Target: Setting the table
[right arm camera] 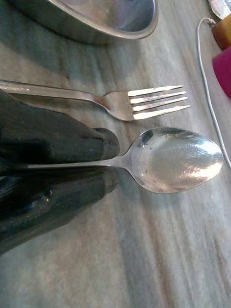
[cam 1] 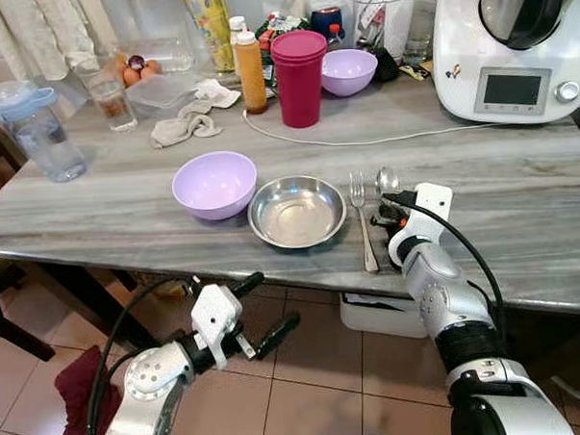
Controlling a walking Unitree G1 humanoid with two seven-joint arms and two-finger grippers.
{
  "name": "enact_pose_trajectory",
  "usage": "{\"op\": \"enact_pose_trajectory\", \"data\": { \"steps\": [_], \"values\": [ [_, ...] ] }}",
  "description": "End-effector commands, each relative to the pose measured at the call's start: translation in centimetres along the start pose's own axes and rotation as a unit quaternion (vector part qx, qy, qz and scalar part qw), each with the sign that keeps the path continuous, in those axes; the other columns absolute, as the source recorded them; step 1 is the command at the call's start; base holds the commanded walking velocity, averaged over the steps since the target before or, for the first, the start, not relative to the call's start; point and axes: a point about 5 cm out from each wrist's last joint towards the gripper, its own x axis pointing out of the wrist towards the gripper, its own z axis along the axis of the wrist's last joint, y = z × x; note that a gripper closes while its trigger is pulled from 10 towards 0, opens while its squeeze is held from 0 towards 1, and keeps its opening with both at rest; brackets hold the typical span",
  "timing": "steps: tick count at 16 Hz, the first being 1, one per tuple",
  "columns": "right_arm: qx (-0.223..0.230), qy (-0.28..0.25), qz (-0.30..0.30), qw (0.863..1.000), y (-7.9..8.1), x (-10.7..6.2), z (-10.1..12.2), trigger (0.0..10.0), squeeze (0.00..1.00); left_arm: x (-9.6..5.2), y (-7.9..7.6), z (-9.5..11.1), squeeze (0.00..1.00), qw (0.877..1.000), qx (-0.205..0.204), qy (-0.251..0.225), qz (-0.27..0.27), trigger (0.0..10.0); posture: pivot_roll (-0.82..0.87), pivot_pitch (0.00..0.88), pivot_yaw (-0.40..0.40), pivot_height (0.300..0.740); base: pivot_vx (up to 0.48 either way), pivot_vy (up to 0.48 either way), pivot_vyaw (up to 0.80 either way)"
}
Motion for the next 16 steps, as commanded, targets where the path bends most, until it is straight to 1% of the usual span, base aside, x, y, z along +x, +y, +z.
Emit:
{"op": "enact_pose_trajectory", "data": {
  "steps": [1, 3, 4, 5, 6, 7, 8, 9, 10, 11, 12, 13, 14, 16],
  "values": [
    [0.005, 0.008, 0.002, 1.0, 0.1, 0.1, -0.2, 10.0, 1.0, -0.1, 0.3, -0.3, 0.0, 1.0, 0.011, 0.004, 0.0, 10.0, -0.26, 0.086, 0.071, 0.74, 0.0, 0.0, 0.0],
    [0.006, 0.007, 0.002, 1.0, 0.1, 0.3, -0.2, 10.0, 1.0, 0.0, 0.6, -0.7, 0.0, 1.0, 0.016, 0.001, 0.011, 10.0, -0.25, 0.086, 0.069, 0.74, 0.0, 0.0, 0.0],
    [0.006, 0.007, 0.003, 1.0, 0.2, 0.3, -0.2, 10.0, 1.0, 0.1, 1.4, -0.7, 0.0, 0.999, 0.022, -0.004, 0.027, 10.0, -0.25, 0.086, 0.069, 0.74, 0.0, 0.0, 0.0],
    [0.006, 0.007, 0.003, 1.0, 0.2, 0.3, -0.2, 10.0, 1.0, 0.1, 1.6, -0.7, 0.0, 0.999, 0.025, -0.006, 0.033, 10.0, -0.25, 0.086, 0.069, 0.74, 0.0, 0.0, 0.0],
    [0.007, 0.007, 0.003, 1.0, 0.2, 0.3, -0.3, 10.0, 1.0, 0.5, 3.5, 1.6, 0.0, 0.997, 0.039, -0.037, 0.057, 10.0, -0.25, 0.088, 0.069, 0.74, 0.0, 0.0, 0.0],
    [0.008, 0.008, 0.004, 1.0, 0.3, 0.3, -0.4, 10.0, 1.0, 0.8, 4.1, 3.0, 0.0, 0.996, 0.05, -0.052, 0.059, 10.0, -0.25, 0.088, 0.069, 0.74, 0.0, 0.0, 0.0],
    [0.008, 0.009, 0.005, 1.0, 0.3, 0.3, -0.5, 10.0, 1.0, 1.0, 4.4, 4.2, 0.0, 0.995, 0.061, -0.063, 0.055, 10.0, -0.25, 0.088, 0.069, 0.74, 0.0, 0.0, 0.0],
    [0.008, 0.009, 0.005, 1.0, 0.3, 0.3, -0.6, 10.0, 1.0, 1.2, 4.5, 5.1, 0.0, 0.994, 0.07, -0.071, 0.047, 10.0, -0.25, 0.088, 0.069, 0.74, 0.0, 0.0, 0.0],
    [0.009, 0.009, 0.006, 1.0, 0.4, 0.3, -0.6, 10.0, 1.0, 1.5, 4.4, 6.5, 0.0, 0.992, 0.084, -0.083, 0.034, 10.0, -0.25, 0.087, 0.069, 0.74, 0.0, 0.0, 0.0],
    [0.01, 0.007, 0.007, 1.0, 0.4, 0.2, -0.6, 10.0, 1.0, 1.6, 4.2, 7.1, 0.0, 0.992, 0.082, -0.088, 0.027, 10.0, -0.24, 0.089, 0.069, 0.74, 0.0, 0.0, 0.0],
    [0.003, -0.004, 0.008, 1.0, 0.3, 0.1, -0.3, 10.0, 1.0, 1.9, 3.6, 8.3, 0.0, 0.992, 0.084, -0.094, 0.009, 10.0, -0.24, 0.089, 0.066, 0.74, 0.0, 0.0, 0.0],
    [-0.003, -0.011, 0.008, 1.0, 0.3, 0.0, -0.1, 10.0, 1.0, 2.0, 3.4, 8.7, 0.0, 0.992, 0.083, -0.098, 0.007, 10.0, -0.24, 0.089, 0.066, 0.74, 0.0, 0.0, 0.0],
    [-0.036, -0.05, 0.016, 0.998, 0.4, -0.4, 1.0, 10.0, 1.0, 2.3, 3.1, 10.1, 0.0, 0.99, 0.082, -0.118, 0.013, 10.0, -0.24, 0.09, 0.063, 0.74, 0.0, 0.0, 0.0],
    [-0.057, -0.096, 0.023, 0.994, 0.6, -1.0, 2.4, 10.0, 1.0, 2.7, 3.2, 11.1, 0.0, 0.986, 0.081, -0.139, 0.037, 10.0, -0.24, 0.091, 0.063, 0.74, 0.0, 0.0, 0.0]
  ]
}}
